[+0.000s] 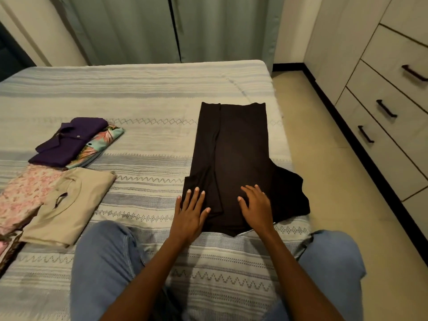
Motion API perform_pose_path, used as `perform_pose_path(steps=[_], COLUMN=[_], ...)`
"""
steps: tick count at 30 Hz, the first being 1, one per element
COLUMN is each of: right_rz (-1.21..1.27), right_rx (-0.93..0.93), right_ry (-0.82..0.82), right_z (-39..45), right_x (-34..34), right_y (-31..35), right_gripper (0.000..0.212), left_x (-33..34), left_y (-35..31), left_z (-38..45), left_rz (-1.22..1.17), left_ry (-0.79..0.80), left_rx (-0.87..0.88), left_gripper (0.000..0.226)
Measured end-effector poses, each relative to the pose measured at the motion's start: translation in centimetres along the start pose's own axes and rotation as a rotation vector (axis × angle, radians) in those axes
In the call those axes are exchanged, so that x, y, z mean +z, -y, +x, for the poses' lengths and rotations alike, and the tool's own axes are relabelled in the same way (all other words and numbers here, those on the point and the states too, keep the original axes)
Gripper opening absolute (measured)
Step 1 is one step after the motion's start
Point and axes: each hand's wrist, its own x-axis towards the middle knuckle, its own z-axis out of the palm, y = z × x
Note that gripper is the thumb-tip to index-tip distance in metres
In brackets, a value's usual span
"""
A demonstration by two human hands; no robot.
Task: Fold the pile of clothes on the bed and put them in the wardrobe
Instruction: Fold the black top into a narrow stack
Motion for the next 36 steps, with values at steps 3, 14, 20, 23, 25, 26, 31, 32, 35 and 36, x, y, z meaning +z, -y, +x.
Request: perform_pose_path(steps=[3, 14, 20, 23, 25, 26, 31, 32, 35, 36], right_rz=[0.027, 0.212, 0.599, 0.895, 0.975, 1.003, 1.122, 1.120, 0.915, 0.827], right_rx=[0.209, 0.780, 0.968, 1.034, 1.038, 1.050, 1.083, 1.068, 0.946, 0.890], right_ry=[-0.175, -0.089, 0.138, 0.056, -0.056, -0.121, -0.374, -0.404, -0.464, -0.481], right_z=[-0.2, -2.7, -4.3, -4.2, -4.5, -4.6, -5.0, -5.0, -4.7, -4.6], right_x=[-3.0, -9.0, -8.4, -7.5, -6.7, -6.3, -5.4, -5.2, -5.1, -4.9], right_y=[-2.5, -6.3, -4.9, -3.9, -3.5, -3.1, -1.1, -0.8, 0.9, 1.8], right_gripper=[0.035, 0.032, 0.059, 0.046, 0.038, 0.035, 0.027, 0.023, 0.015, 0.013], left_x=[-0.8, -0.7, 0.4, 0.5, 0.2, 0.0, -1.8, -2.2, -3.7, -4.1], left_y=[-3.2, -15.5, -18.7, -19.4, -19.9, -20.0, -20.8, -20.8, -19.8, -18.9], left_z=[2.7, 15.7, 21.4, 23.5, 24.3, 24.8, 26.7, 26.9, 26.9, 26.7], left_rz=[-0.037, -0.143, 0.052, 0.103, 0.132, 0.148, 0.098, 0.004, -0.394, -0.493], left_ry=[0.020, 0.318, 0.469, 0.487, 0.448, 0.431, 0.444, 0.455, 0.452, 0.435], left_rx=[0.093, 0.417, 0.394, 0.382, 0.384, 0.386, 0.428, 0.435, 0.311, 0.264], left_gripper=[0.066, 0.047, 0.057, 0.055, 0.052, 0.049, 0.031, 0.027, 0.018, 0.017])
